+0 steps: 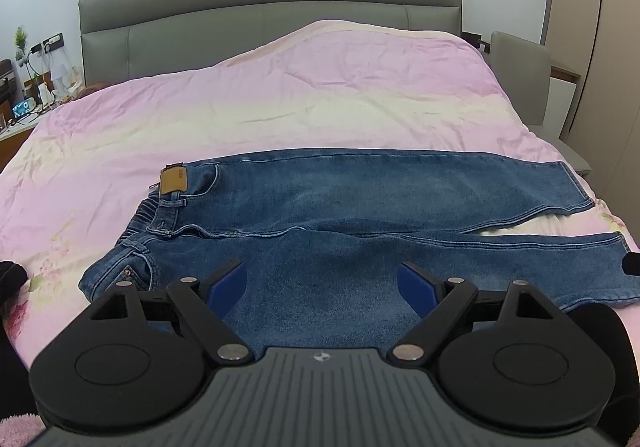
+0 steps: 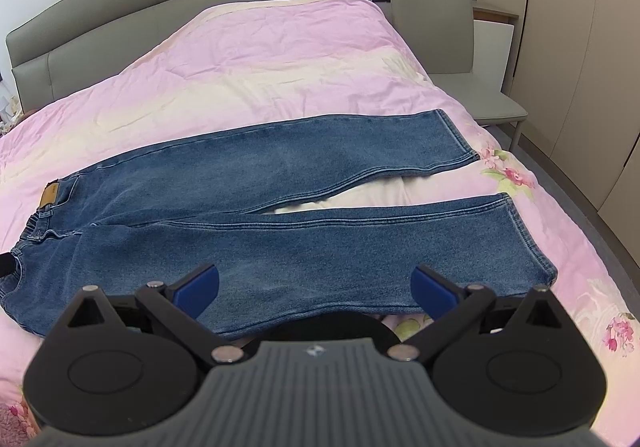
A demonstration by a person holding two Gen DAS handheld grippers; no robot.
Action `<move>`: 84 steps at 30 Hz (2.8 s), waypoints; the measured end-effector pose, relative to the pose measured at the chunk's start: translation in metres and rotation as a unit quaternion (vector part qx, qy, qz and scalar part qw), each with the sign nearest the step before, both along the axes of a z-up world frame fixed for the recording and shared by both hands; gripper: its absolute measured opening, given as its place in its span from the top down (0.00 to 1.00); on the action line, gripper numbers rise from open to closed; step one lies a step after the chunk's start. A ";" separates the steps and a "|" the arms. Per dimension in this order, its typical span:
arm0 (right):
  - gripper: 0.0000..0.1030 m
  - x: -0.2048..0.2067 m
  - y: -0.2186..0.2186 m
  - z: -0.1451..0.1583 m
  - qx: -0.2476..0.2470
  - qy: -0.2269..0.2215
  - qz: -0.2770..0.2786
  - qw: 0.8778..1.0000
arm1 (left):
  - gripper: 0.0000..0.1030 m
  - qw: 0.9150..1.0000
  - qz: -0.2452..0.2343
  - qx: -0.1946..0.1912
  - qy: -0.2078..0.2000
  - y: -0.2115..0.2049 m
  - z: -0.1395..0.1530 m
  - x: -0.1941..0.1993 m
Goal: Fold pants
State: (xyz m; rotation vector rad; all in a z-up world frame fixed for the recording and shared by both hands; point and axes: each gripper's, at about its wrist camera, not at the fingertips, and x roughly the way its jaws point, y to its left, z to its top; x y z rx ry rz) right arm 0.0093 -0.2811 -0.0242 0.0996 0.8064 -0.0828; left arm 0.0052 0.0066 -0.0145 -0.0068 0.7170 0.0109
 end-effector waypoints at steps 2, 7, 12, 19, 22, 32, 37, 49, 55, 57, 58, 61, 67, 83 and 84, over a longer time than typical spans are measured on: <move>0.05 0.000 0.000 0.001 -0.001 0.000 0.001 1.000 | 0.03 1.000 0.000 0.001 0.001 0.001 0.000 0.000; 0.05 0.001 0.001 0.001 -0.001 0.001 0.001 1.000 | 0.03 1.000 -0.001 0.003 0.003 0.001 -0.001 0.001; 0.05 0.000 0.002 0.002 -0.002 0.000 0.001 1.000 | 0.03 1.000 -0.002 0.003 0.004 0.002 -0.002 0.000; 0.05 0.000 0.005 0.002 -0.005 -0.001 0.003 1.000 | 0.03 1.000 -0.001 0.002 0.004 0.003 -0.002 -0.001; 0.05 -0.001 0.005 0.003 -0.006 0.000 0.005 1.000 | 0.03 1.000 0.001 0.000 0.005 0.004 -0.002 -0.002; 0.05 -0.001 0.005 0.003 -0.006 0.000 0.005 1.000 | 0.03 1.000 0.003 -0.002 0.005 0.005 -0.002 -0.002; 0.05 -0.001 0.006 0.004 -0.006 0.000 0.005 1.000 | 0.03 1.000 0.003 -0.002 0.005 0.005 -0.003 -0.002; 0.05 0.000 0.010 0.006 -0.010 0.000 0.009 1.000 | 0.03 1.000 0.003 -0.002 0.006 0.008 -0.001 -0.002; 0.05 0.000 0.010 0.006 -0.012 -0.001 0.014 1.000 | 0.03 1.000 0.002 0.002 0.008 0.011 -0.001 -0.002; 0.05 0.001 0.009 0.006 -0.018 -0.004 0.017 1.000 | 0.03 1.000 0.001 0.006 0.012 0.014 -0.004 0.000; 0.05 0.002 0.009 0.005 -0.021 -0.003 0.020 1.000 | 0.03 1.000 0.002 0.008 0.015 0.016 -0.005 0.000; 0.05 0.005 0.003 0.001 -0.026 -0.003 0.028 0.999 | 0.03 1.000 0.007 0.007 0.025 0.024 -0.010 0.002; 0.05 0.010 -0.009 -0.015 -0.076 -0.017 0.070 0.995 | 0.03 0.999 0.004 0.025 0.045 0.042 -0.024 0.009; 0.21 0.019 -0.090 -0.087 -0.136 0.069 0.131 0.980 | 0.16 0.959 -0.165 0.211 0.091 0.084 -0.089 0.009; 0.21 0.018 -0.092 -0.091 -0.138 0.074 0.142 0.977 | 0.16 0.954 -0.176 0.225 0.094 0.085 -0.094 0.008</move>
